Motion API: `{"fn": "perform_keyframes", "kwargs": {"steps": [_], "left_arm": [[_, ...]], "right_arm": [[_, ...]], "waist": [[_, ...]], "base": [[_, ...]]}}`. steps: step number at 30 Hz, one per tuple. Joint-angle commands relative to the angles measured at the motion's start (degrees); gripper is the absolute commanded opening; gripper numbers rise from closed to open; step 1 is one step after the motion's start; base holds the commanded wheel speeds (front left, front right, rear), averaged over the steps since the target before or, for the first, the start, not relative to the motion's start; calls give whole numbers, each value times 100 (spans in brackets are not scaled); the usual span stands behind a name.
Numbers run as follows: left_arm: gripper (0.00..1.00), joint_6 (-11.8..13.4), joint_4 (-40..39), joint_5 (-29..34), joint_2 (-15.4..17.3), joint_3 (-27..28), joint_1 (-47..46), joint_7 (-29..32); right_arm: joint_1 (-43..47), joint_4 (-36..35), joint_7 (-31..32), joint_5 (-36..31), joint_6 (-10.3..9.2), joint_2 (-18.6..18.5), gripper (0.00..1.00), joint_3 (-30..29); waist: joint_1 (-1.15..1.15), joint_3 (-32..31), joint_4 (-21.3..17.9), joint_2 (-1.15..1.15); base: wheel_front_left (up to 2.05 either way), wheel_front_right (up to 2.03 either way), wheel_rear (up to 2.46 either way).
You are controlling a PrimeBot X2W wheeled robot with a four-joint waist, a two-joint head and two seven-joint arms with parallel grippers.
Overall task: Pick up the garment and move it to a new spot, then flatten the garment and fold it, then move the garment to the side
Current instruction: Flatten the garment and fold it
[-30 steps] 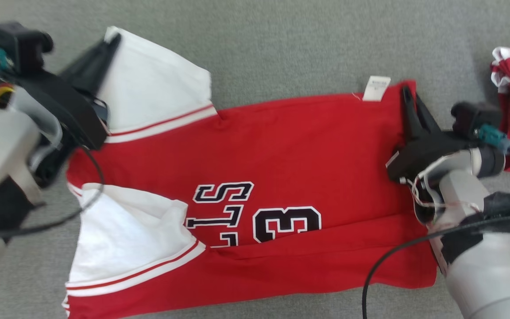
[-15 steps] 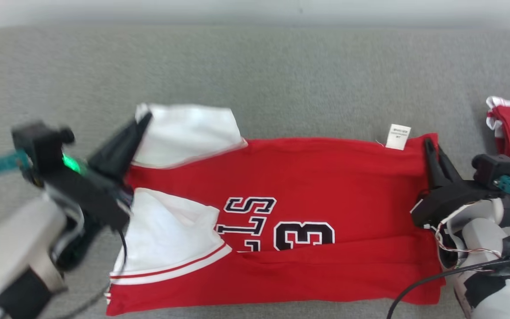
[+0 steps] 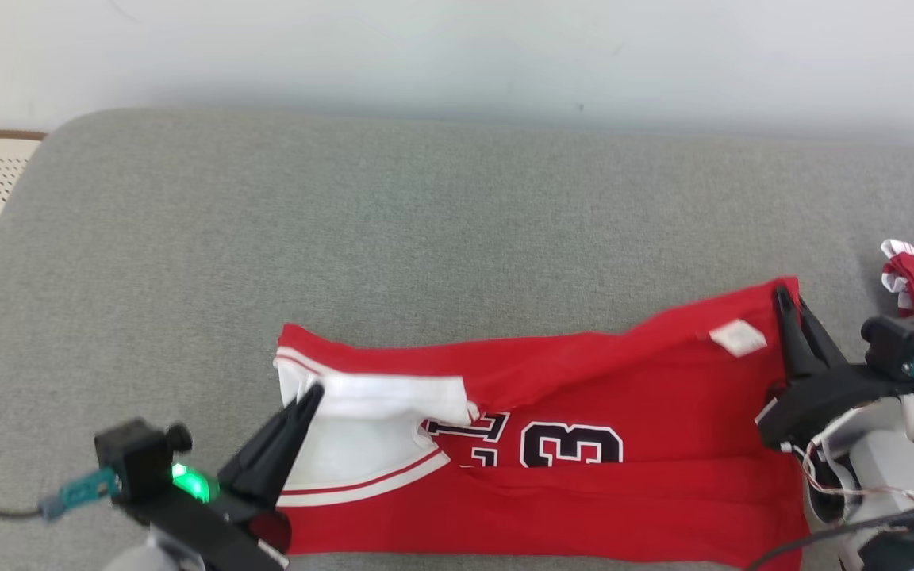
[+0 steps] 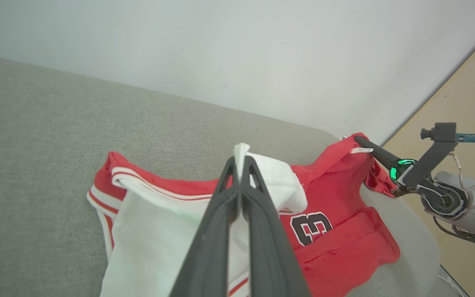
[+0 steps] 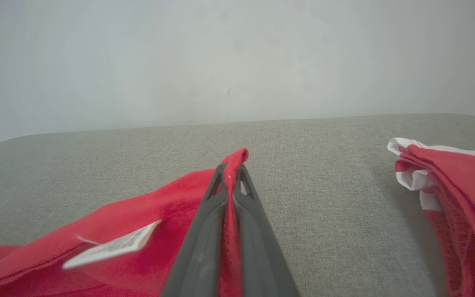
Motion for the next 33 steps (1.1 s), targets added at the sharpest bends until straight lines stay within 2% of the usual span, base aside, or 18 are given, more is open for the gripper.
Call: {"fn": "perform_keyframes", "kwargs": {"steps": [1, 5, 11, 28, 29, 30, 31, 32, 33], "left_arm": [[0, 2, -37, 56, -34, 74, 266, -27], [0, 3, -18, 83, -207, 261, 855, -26], [0, 2, 188, 47, -395, 273, 1158, -26], [0, 2, 781, 25, -697, 386, 1563, -26], [0, 2, 854, 44, -722, 431, 1597, -26], [11, 2, 912, 84, -733, 438, 1623, -26], [39, 3, 978, 110, -765, 482, 1639, -26], [39, 3, 978, 110, -765, 482, 1639, -26], [63, 3, 1058, 177, -792, 546, 1639, -26]], "right_arm": [[150, -26, -4, 86, -7, -108, 0, 94], [493, -155, -3, 432, -7, -321, 0, 280], [912, -262, -4, 813, -7, -444, 0, 553], [1469, -139, -4, 1168, -7, -384, 0, 780], [1490, -110, -4, 1192, -7, -379, 9, 773], [1502, -79, -4, 1212, -7, -374, 44, 764], [1539, -49, -4, 1227, -7, -374, 100, 740], [1539, -49, -4, 1227, -7, -374, 100, 740], [1574, -34, -4, 1255, -7, -363, 100, 707]], "waist": [[1, -105, 77, 0], [1, -168, 118, 0], [1, -169, 111, 0], [1, -275, 60, 0], [1, -291, 63, 0], [1, -307, 62, 0], [1, -322, 65, 0], [1, -322, 65, 0], [1, -332, 67, 0]], "base": [[0, 0, 0], [0, 0, 0], [0, 0, 0], [0, 0, 0], [0, 0, 0], [0, 0, 0], [0, 0, 0], [0, 0, 0], [0, 0, 0]]}}
